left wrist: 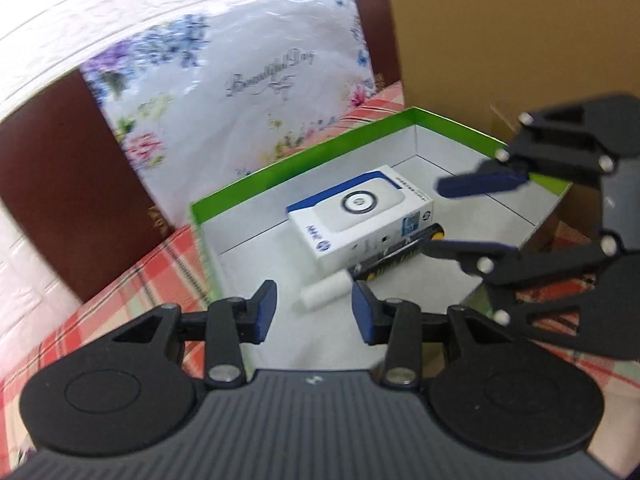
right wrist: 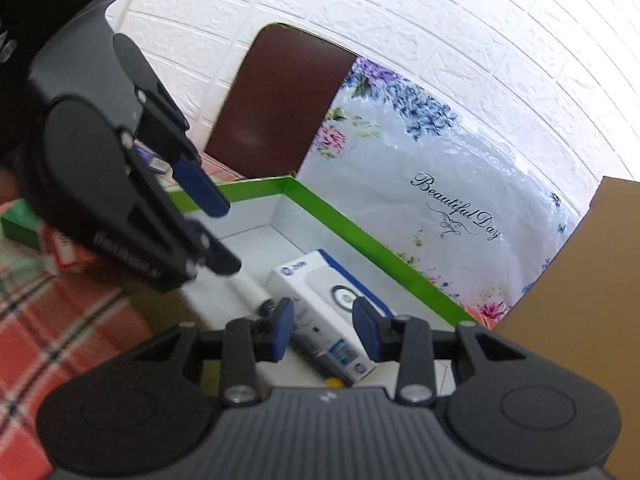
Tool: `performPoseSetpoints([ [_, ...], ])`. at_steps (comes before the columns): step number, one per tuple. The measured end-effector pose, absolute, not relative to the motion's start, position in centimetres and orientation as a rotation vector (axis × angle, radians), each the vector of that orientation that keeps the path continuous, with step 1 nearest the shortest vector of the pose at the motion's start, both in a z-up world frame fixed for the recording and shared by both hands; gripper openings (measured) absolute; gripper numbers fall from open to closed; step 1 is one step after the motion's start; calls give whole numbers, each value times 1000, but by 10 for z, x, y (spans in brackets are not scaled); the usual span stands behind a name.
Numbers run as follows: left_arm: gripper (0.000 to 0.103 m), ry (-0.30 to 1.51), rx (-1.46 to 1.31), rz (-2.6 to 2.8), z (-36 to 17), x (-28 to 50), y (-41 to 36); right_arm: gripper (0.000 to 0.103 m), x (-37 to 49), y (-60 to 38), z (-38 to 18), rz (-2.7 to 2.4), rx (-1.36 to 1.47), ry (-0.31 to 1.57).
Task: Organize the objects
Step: 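Lower the marker into the green box and open the right gripper, then grasp the red-and-blue card box with the right gripper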
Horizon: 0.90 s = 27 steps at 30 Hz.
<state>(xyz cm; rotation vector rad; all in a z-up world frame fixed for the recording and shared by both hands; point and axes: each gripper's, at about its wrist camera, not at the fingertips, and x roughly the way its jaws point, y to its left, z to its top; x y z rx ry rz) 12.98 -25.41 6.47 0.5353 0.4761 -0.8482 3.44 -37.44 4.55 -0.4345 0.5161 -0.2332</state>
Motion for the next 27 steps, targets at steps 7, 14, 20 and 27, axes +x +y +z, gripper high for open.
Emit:
performPoseSetpoints([
  [7, 44, 485, 403, -769, 76, 113, -155, 33, -7, -320, 49, -124, -269, 428],
  [14, 44, 647, 354, -622, 32, 107, -73, 36, 16, -271, 24, 43, -122, 546],
  [20, 44, 702, 220, -581, 22, 110, -35, 58, 60, -297, 16, 40, 239, 617],
  [27, 44, 685, 107, -617, 29, 117, -32, 101, 85, -327, 9, -90, 710, 614],
])
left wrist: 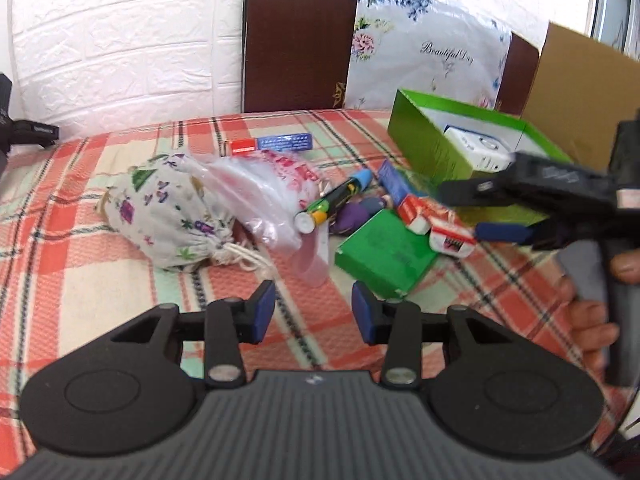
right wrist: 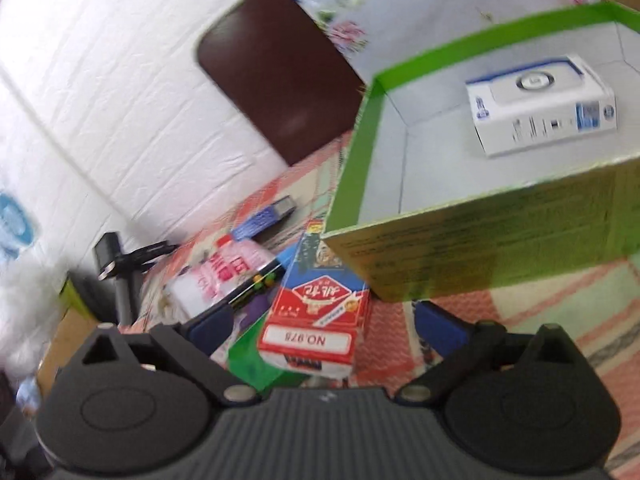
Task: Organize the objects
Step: 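Grasp the red-and-blue card box with the right gripper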
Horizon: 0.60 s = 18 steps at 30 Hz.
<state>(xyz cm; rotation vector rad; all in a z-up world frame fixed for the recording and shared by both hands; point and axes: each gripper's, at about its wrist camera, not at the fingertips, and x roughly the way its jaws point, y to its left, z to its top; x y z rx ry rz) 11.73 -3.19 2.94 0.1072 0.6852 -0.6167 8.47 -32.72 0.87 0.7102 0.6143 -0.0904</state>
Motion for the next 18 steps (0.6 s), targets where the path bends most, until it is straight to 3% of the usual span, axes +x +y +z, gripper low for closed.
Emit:
performPoseSetpoints([
  [3, 44, 695, 92, -626, 26, 116, -32, 101, 96, -309, 8, -188, 642, 621],
  [5, 44, 701, 88, -625, 25, 114, -29, 86, 103, -294, 9, -213, 552, 623],
  [6, 44, 706, 85, -623, 24, 113, -27, 64, 105, -288, 9, -212, 516, 627],
  [14, 45, 728, 56, -665, 25, 107, -21, 64, 64, -287, 12, 95, 361, 674],
  [18, 55, 731, 62, -755, 28, 96, -28, 63, 18, -271, 15, 484, 141, 706],
])
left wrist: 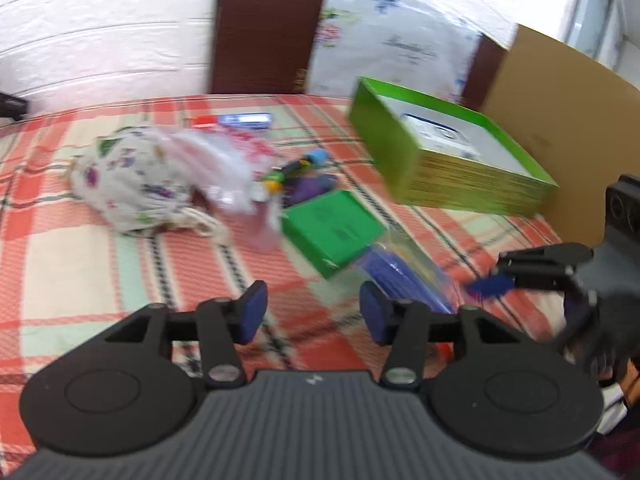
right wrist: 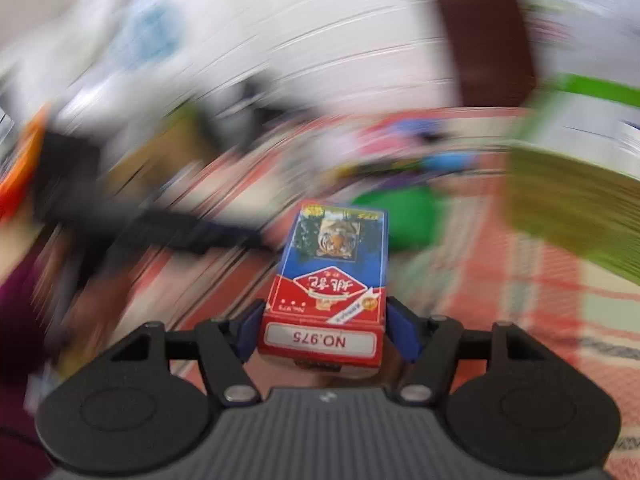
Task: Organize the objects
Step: 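Grasp the red-and-blue card box with the right gripper, then carry the card box into the green box and open the right gripper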
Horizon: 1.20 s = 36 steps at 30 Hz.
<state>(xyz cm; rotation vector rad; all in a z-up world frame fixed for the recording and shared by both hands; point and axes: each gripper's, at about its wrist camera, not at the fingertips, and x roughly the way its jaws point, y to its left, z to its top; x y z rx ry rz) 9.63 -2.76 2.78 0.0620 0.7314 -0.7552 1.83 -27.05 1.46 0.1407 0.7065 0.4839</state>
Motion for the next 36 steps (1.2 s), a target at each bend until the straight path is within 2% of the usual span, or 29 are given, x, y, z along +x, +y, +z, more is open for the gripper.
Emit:
performPoseSetpoints([
  [3, 55, 717, 94, -764, 29, 85, -23, 63, 8, -238, 13, 543, -102, 741],
  [14, 55, 720, 10, -493, 44, 86, 80, 62, 88, -126, 8, 709, -361, 672],
  [19, 55, 687, -47, -414, 55, 96, 120, 80, 98, -105, 9, 655, -406, 612],
  [22, 55, 685, -63, -431, 56, 103, 126, 88, 92, -107, 6, 633, -369, 606],
  [27, 55, 723, -26, -549, 43, 115, 102, 90, 72, -123, 5, 555, -263, 623],
  [30, 55, 758, 0, -612, 31, 122, 82, 90, 64, -128, 5, 502, -229, 633],
  [33, 55, 805, 1, -655, 17, 124, 73, 83, 65, -133, 0, 484, -190, 673],
  [35, 53, 803, -18, -674, 14, 121, 73, 72, 67, -132, 0, 489, -181, 669],
  [36, 50, 809, -28, -678, 13, 120, 74, 61, 70, -130, 1, 494, -182, 665],
])
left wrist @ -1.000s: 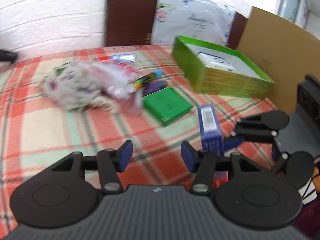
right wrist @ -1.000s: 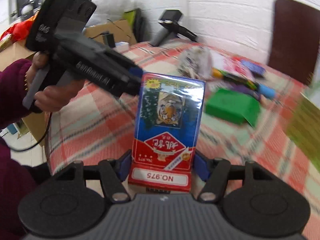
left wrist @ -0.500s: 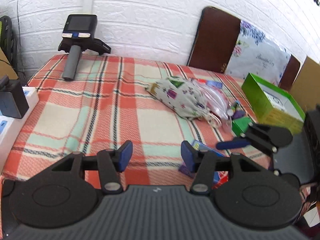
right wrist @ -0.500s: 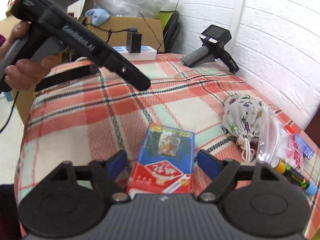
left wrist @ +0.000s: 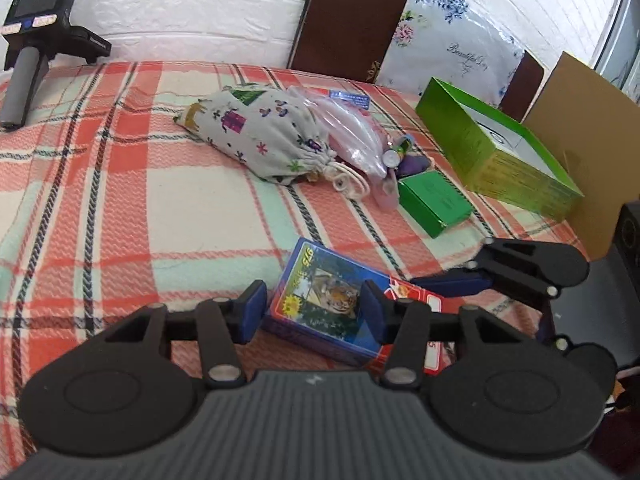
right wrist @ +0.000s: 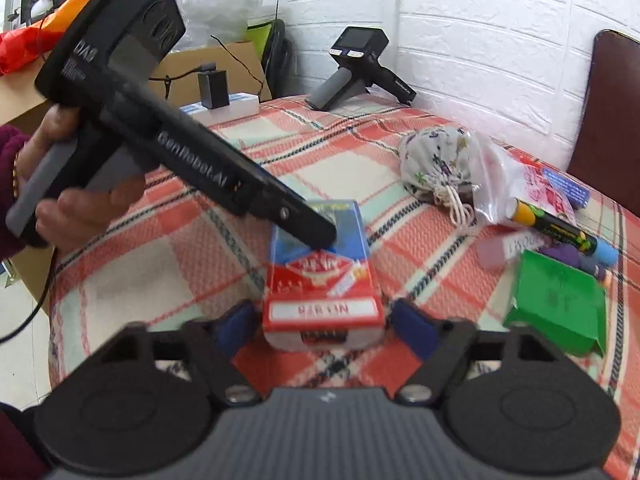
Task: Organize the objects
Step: 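Carry the card box into the green box and open the right gripper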
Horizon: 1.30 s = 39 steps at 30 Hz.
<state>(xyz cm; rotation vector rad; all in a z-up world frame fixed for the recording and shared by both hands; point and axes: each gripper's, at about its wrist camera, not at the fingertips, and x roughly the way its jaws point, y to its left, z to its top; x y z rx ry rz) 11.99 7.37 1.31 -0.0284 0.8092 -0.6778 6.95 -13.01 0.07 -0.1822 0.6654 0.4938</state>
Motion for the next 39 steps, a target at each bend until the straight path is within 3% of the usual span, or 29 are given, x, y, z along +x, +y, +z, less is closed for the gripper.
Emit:
performPoseSetpoints([
  [9, 45, 854, -82, -705, 13, 97, 43, 61, 48, -148, 5, 507, -226, 690],
  [24, 46, 862, 160, -980, 16, 60, -203, 62, -65, -333, 2, 149, -60, 735],
  [32, 46, 731, 193, -998, 70, 63, -217, 61, -71, -359, 32, 103, -21, 585],
  [39, 46, 633, 181, -918, 110, 122, -239, 61, -10, -377, 64, 36, -131, 461],
])
